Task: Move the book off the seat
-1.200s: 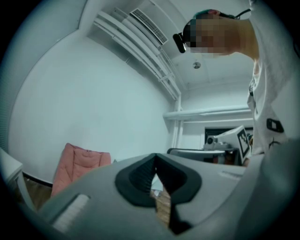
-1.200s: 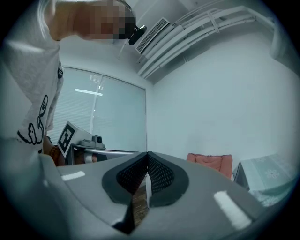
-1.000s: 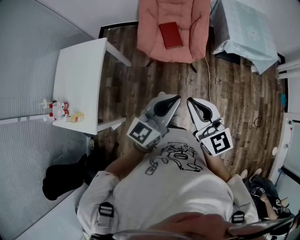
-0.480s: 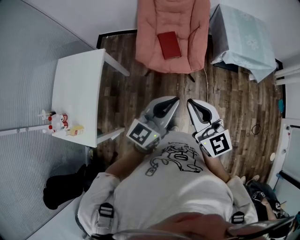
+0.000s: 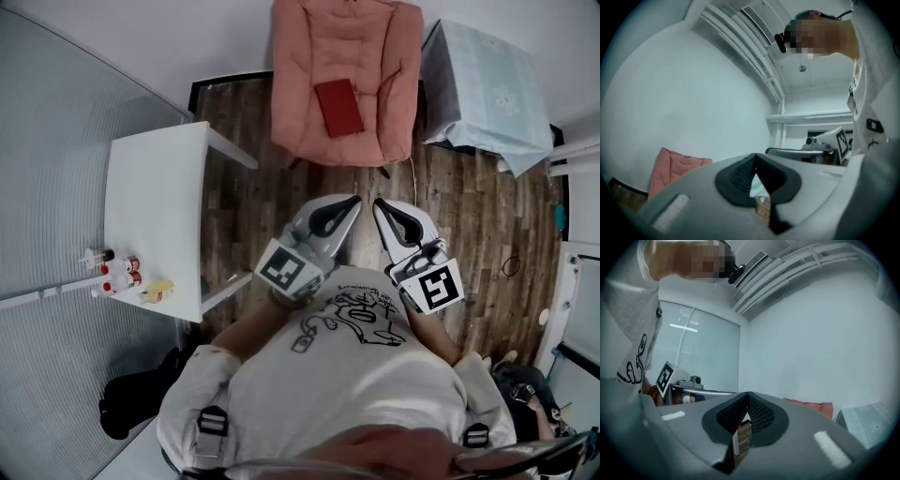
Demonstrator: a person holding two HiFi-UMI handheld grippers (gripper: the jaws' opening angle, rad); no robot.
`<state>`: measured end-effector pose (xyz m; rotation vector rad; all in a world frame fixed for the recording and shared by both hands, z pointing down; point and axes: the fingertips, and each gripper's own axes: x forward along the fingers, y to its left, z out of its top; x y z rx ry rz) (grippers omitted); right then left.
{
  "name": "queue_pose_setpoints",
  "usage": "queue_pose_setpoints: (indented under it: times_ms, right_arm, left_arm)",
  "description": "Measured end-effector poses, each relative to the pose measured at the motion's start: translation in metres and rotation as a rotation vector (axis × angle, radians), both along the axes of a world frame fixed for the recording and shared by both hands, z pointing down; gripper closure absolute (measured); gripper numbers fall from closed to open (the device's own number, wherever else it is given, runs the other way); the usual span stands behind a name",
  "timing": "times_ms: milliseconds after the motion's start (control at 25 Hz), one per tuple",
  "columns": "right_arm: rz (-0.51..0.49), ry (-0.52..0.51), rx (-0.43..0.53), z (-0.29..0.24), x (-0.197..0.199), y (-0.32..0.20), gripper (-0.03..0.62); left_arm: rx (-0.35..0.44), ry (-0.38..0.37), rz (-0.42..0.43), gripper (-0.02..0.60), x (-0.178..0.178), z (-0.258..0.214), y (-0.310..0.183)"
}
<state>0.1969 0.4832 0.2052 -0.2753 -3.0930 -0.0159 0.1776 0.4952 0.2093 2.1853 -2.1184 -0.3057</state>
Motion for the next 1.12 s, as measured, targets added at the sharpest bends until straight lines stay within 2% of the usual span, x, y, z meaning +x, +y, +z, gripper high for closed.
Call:
queue_pose_setpoints:
  times_ms: [80, 200, 360, 480, 640, 880, 1120]
  right_arm:
    - [0.006, 0.003, -0.001, -0.001, -0.021, -0.004, 0.588]
    - [0.011, 0.005, -0.004, -0.003, -0.053, -0.012, 0.588]
    - [0.023, 0.011, -0.009, 0.0, -0.093, -0.019, 0.588]
    - [0.023, 0.016, -0.014, 0.006, -0.121, -0.022, 0.588]
    - [0.024, 0.026, -0.018, 0.011, -0.152, -0.022, 0.588]
    - [0.026, 0.022, -0.023, 0.012, -0.186, -0.03, 0.588]
    - [0.032, 0.026, -0.028, 0.014, -0.203, -0.034, 0.588]
  left_arm:
    - [0.008, -0.024, 0.016, 0.58, -0.019, -0.001, -0.005]
    - [0.029, -0.018, 0.02, 0.58, -0.05, -0.004, -0.014]
    - [-0.002, 0.005, 0.034, 0.58, -0.088, -0.002, -0.021]
    - [-0.006, -0.005, 0.037, 0.58, -0.117, 0.004, -0.023]
    - [-0.007, 0.018, 0.024, 0.58, -0.15, 0.013, -0.02]
    - [-0.029, 0.032, 0.036, 0.58, -0.185, 0.024, -0.028]
    - [-0.023, 0.024, 0.044, 0.58, -0.2, 0.024, -0.034]
